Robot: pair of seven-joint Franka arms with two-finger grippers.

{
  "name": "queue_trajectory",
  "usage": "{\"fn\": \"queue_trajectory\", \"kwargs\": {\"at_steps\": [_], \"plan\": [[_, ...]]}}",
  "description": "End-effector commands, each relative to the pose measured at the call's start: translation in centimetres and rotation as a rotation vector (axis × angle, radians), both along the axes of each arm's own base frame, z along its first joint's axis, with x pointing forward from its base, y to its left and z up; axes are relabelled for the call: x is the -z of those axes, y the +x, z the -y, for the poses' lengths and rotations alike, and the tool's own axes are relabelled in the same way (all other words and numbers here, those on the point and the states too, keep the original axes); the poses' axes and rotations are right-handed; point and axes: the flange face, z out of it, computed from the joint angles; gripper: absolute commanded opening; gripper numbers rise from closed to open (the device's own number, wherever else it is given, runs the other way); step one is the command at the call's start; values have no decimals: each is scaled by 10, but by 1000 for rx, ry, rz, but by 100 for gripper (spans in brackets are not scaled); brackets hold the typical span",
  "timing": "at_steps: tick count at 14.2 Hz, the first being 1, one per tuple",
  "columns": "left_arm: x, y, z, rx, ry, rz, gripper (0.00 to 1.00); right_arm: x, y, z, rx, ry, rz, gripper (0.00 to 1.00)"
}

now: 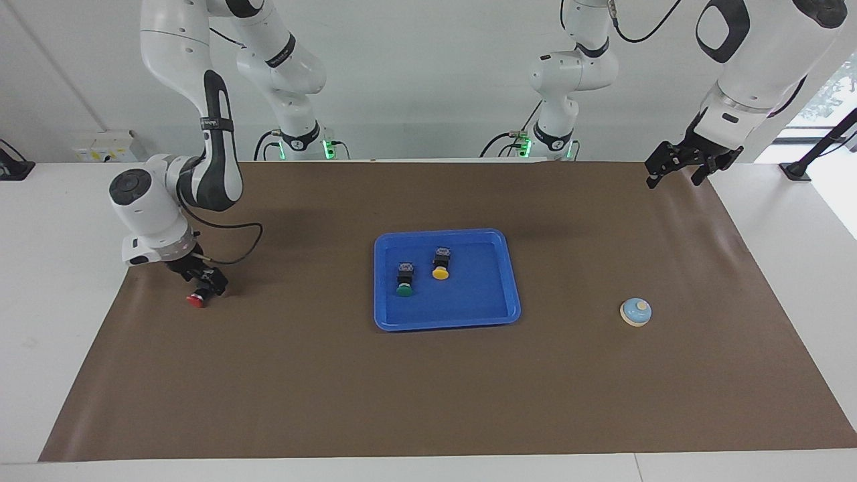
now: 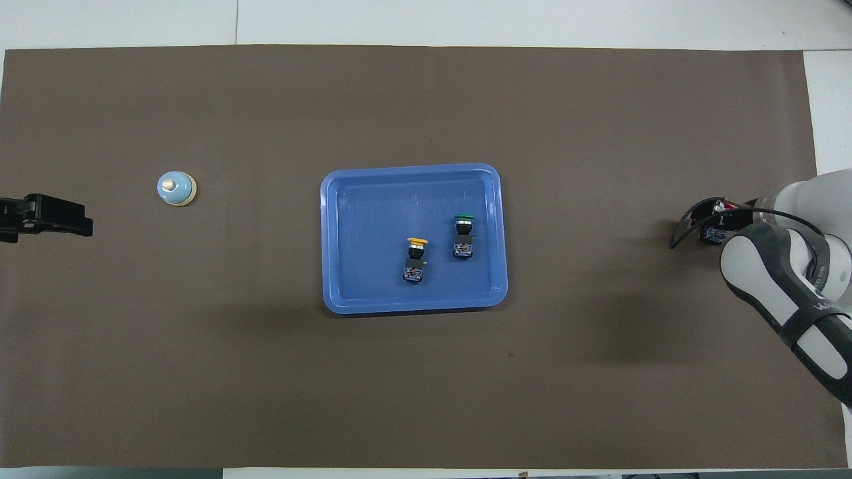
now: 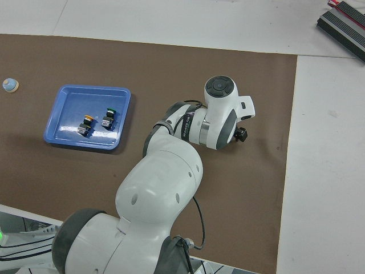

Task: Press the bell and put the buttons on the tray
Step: 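Move the right gripper back and grasp the red button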

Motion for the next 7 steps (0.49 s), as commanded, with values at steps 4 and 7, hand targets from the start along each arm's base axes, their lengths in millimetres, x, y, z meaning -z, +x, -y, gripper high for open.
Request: {"fn": "queue_trajectory", "kwargs": {"at_steps": [4, 7], "plan": [[-1, -7, -1, -3, -11, 2, 100, 2, -5, 1, -43, -5, -5, 0], [-1, -7, -1, -3, -11, 2, 100, -3, -1, -9, -59, -4, -19, 0]]}}
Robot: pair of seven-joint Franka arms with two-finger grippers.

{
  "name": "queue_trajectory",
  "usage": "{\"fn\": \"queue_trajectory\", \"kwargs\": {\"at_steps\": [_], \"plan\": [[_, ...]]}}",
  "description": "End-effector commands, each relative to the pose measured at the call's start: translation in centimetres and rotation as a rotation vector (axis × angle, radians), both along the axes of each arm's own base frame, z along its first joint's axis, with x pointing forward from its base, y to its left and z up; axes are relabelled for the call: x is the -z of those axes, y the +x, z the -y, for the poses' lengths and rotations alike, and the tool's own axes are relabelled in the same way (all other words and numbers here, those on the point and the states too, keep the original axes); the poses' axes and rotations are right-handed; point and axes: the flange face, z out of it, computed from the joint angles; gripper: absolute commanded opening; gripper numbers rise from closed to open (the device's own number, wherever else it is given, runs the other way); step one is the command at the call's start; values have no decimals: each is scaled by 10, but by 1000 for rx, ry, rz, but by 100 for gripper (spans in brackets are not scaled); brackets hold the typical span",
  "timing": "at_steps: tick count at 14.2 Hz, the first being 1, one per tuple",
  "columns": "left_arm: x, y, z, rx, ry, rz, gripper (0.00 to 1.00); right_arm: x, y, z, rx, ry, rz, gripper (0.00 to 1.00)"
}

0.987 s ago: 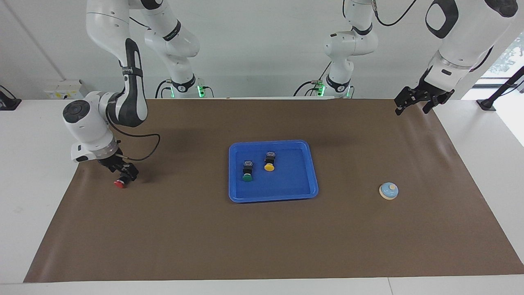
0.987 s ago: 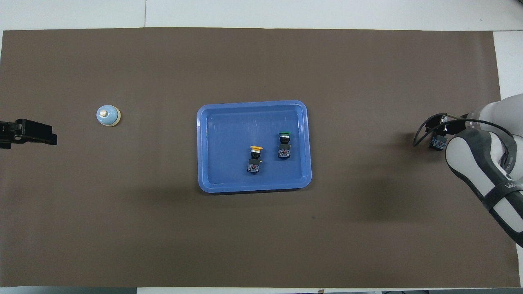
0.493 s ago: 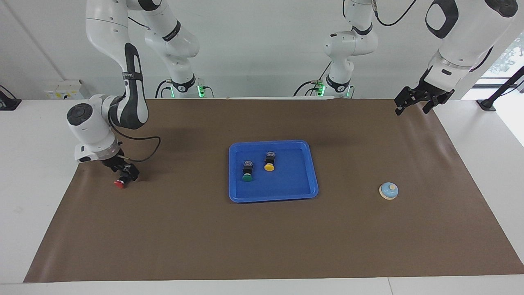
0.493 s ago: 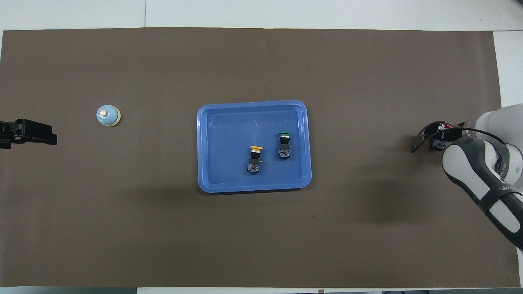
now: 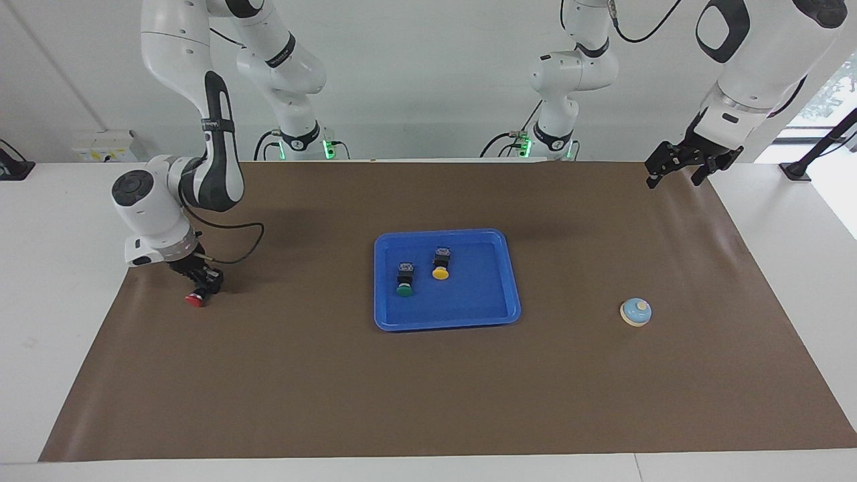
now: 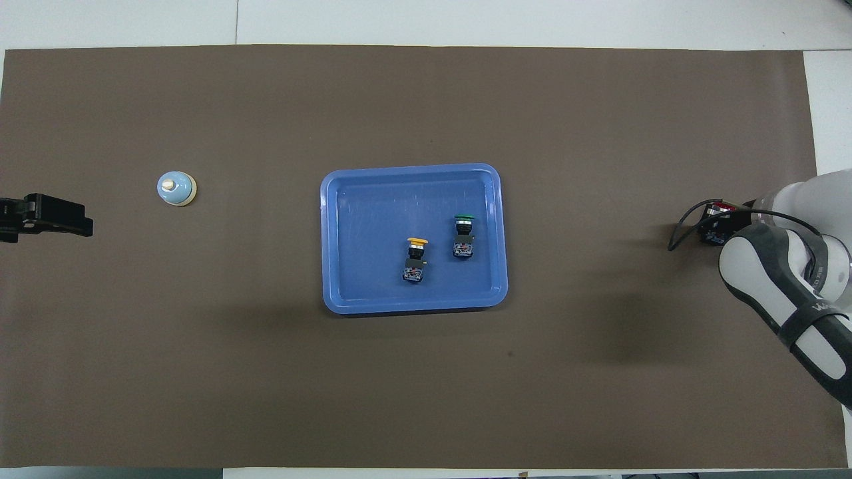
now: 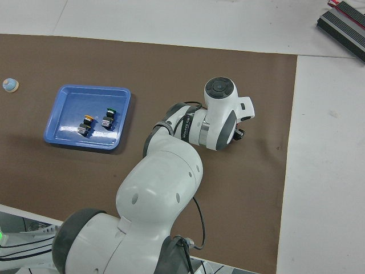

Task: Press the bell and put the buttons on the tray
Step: 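Move the right gripper back and grasp the red button, then carry the red button into the tray and release it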

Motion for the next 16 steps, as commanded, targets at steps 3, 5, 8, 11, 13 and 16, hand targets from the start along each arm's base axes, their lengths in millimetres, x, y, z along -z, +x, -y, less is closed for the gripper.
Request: {"fn": "queue_trajectory", "kwargs": {"at_steps": [3, 5, 8, 11, 13, 16], "plan": [[-2, -7, -1, -3, -11, 3, 100, -39, 27, -50, -105, -7, -48, 0], [-1, -7, -1, -3, -11, 2, 100, -64, 42, -93, -125, -9, -77, 0], [-2, -7, -1, -3, -11, 3, 100, -105, 56, -181, -83, -13, -105, 0], [-2, -7, -1, -1, -10, 3, 100, -127, 50, -282, -89, -28, -143, 0], [-1, -7, 0, -2, -11, 2, 100, -135, 32, -352, -32, 12, -144, 0], [-1, -7, -1, -3, -11, 2, 100, -143, 2, -436, -58, 58, -137, 0]]}}
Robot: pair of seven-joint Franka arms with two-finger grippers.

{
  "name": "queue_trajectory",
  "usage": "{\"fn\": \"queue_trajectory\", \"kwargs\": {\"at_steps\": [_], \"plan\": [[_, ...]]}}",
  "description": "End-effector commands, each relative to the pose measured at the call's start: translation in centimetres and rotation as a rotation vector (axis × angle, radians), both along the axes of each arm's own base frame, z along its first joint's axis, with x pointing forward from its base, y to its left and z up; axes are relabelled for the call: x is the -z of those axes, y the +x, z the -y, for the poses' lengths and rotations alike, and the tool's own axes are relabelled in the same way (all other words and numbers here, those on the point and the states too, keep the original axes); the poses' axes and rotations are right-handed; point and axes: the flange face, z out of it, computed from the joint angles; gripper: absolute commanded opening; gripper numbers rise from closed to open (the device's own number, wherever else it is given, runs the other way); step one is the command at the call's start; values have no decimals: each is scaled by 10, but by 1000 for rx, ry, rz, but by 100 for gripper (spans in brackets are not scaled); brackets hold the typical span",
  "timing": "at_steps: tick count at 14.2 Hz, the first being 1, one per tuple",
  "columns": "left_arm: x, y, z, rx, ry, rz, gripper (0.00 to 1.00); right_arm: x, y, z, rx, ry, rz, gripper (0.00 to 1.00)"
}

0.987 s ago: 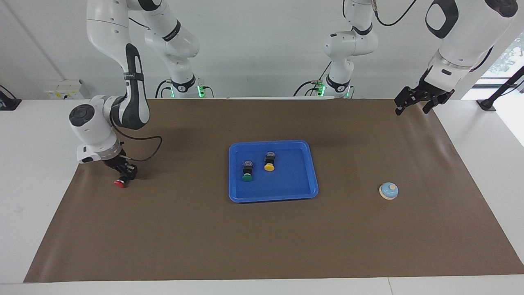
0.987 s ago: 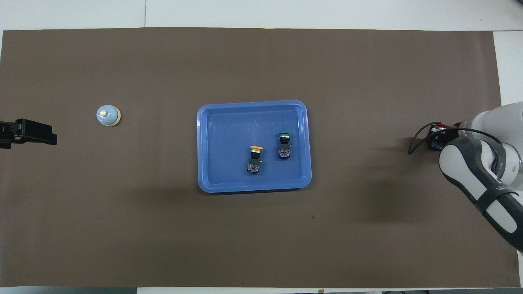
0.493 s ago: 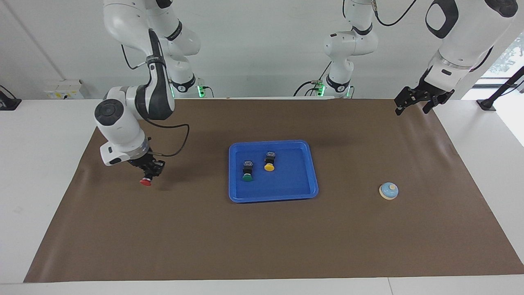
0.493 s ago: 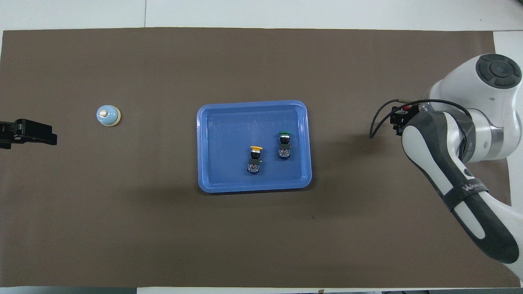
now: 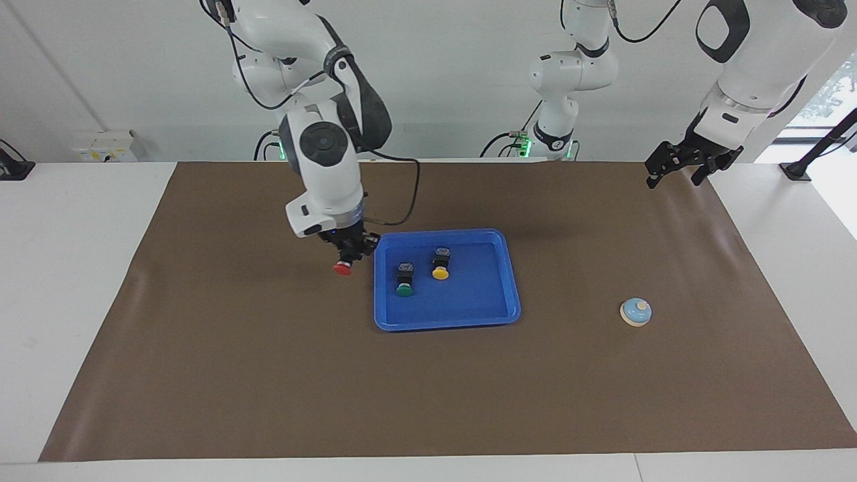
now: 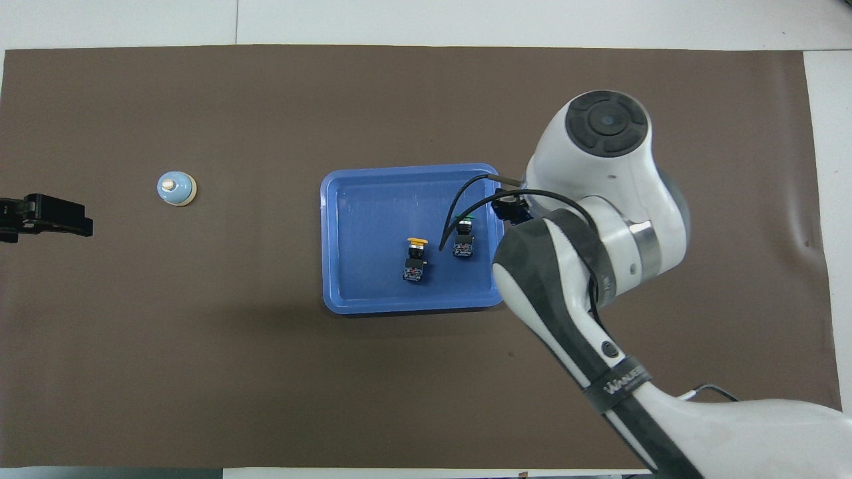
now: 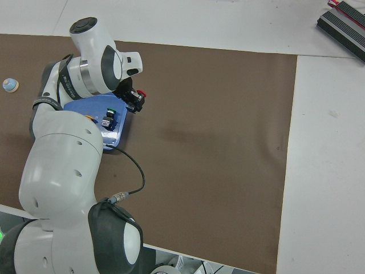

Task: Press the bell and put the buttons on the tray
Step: 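Carry the red button into the tray and release it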

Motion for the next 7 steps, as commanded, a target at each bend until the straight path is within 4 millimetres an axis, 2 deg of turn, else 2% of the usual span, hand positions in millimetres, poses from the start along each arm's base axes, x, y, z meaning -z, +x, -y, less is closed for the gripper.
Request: {"fn": "queue_trajectory", "kwargs": {"at_steps": [1, 3, 4, 5, 7], "plan": [[-2, -7, 0, -2, -11, 3, 100, -4, -16, -65, 10, 48, -14, 0], [-2, -7, -1, -1, -10, 3, 100, 3, -28, -121, 7, 48, -10, 0], [-1, -7, -1, -3, -11, 2, 100, 13, -32, -146, -1, 44, -10, 0], [-1, -7, 0, -2, -11, 2, 100, 25, -35, -163, -8, 45, -11, 0], [-2, -7, 0, -2, -11, 3, 100, 43, -41, -185, -33, 55, 6, 0]]}}
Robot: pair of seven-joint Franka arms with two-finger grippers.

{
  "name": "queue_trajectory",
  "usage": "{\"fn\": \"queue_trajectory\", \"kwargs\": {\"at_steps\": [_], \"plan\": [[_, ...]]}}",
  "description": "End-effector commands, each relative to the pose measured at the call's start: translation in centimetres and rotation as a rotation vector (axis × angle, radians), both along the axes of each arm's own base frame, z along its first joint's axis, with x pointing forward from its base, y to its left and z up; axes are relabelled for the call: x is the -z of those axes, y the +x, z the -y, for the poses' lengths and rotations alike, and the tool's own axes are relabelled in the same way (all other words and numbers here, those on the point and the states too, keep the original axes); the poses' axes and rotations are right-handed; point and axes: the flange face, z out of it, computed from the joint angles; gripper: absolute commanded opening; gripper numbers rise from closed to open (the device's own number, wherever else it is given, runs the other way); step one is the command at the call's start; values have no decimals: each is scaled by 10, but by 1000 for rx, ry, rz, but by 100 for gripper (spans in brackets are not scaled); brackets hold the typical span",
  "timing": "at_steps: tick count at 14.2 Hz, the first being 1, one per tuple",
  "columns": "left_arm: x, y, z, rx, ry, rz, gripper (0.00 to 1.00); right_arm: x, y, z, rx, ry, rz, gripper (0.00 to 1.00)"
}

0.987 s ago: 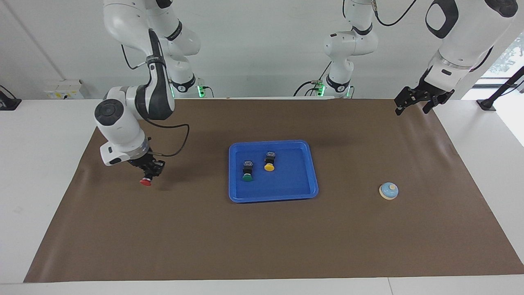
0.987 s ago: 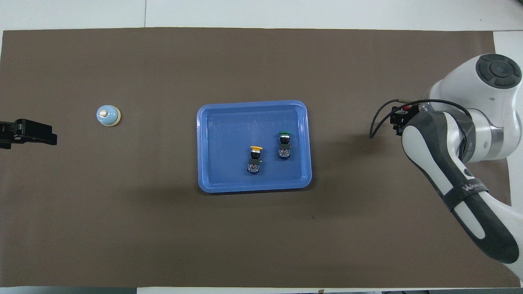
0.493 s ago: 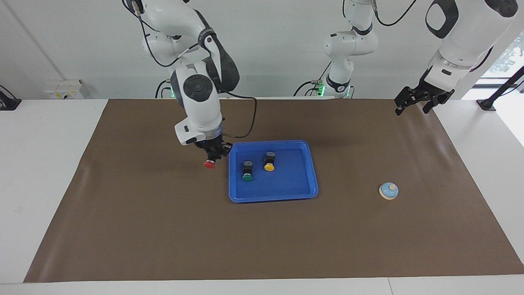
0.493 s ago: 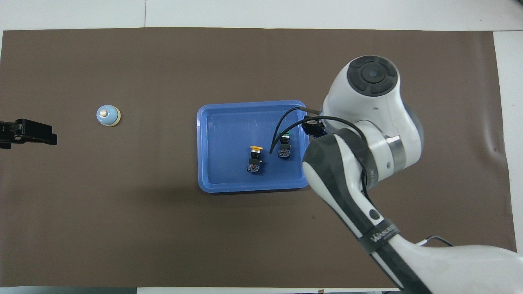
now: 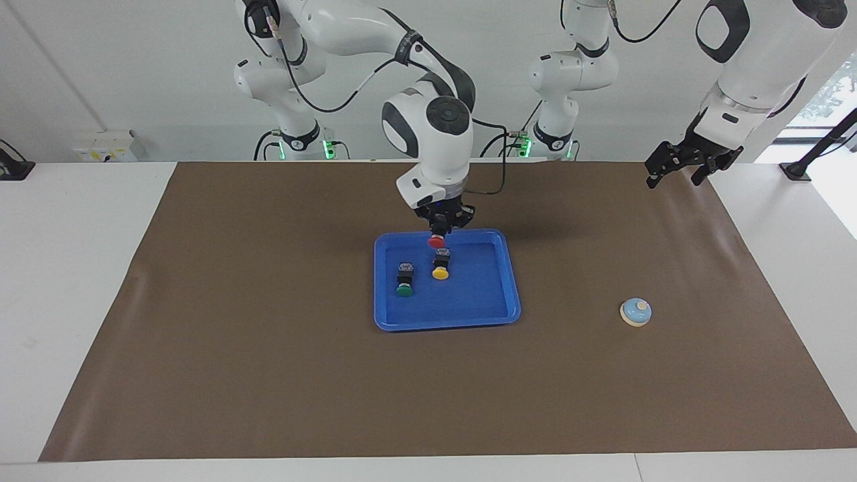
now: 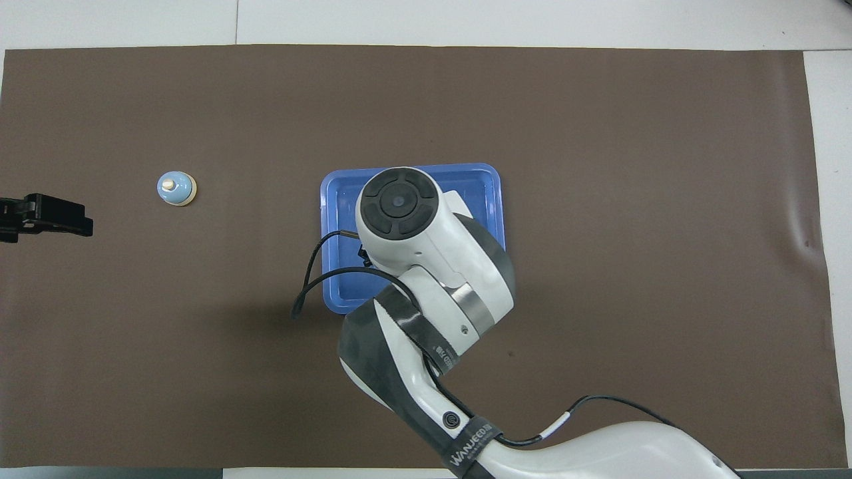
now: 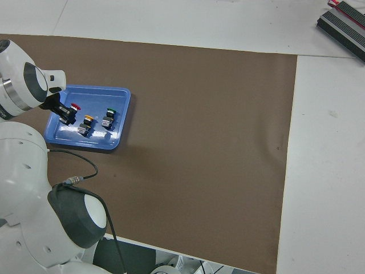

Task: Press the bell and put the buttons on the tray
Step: 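Carry the red button into the tray and release it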

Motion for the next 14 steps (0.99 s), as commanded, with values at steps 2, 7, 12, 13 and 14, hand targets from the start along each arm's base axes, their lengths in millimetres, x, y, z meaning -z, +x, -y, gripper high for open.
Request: {"fn": "queue_trajectory", "kwargs": {"at_steps": [2, 7, 12, 13, 14], "plan": [[-2, -7, 0, -2, -11, 3, 100, 34, 4, -39, -32, 41, 49, 0], [-2, -7, 0, -2, -11, 3, 100, 69, -3, -53, -82, 26, 58, 0], [-2, -7, 0, -2, -11, 3, 100, 96, -8, -62, -113, 7, 68, 0], [-2, -7, 0, -2, -11, 3, 100, 97, -10, -63, -114, 6, 67, 0], [-2, -7, -1, -1, -10, 3, 100, 98, -10, -63, -116, 10, 70, 0]]}}
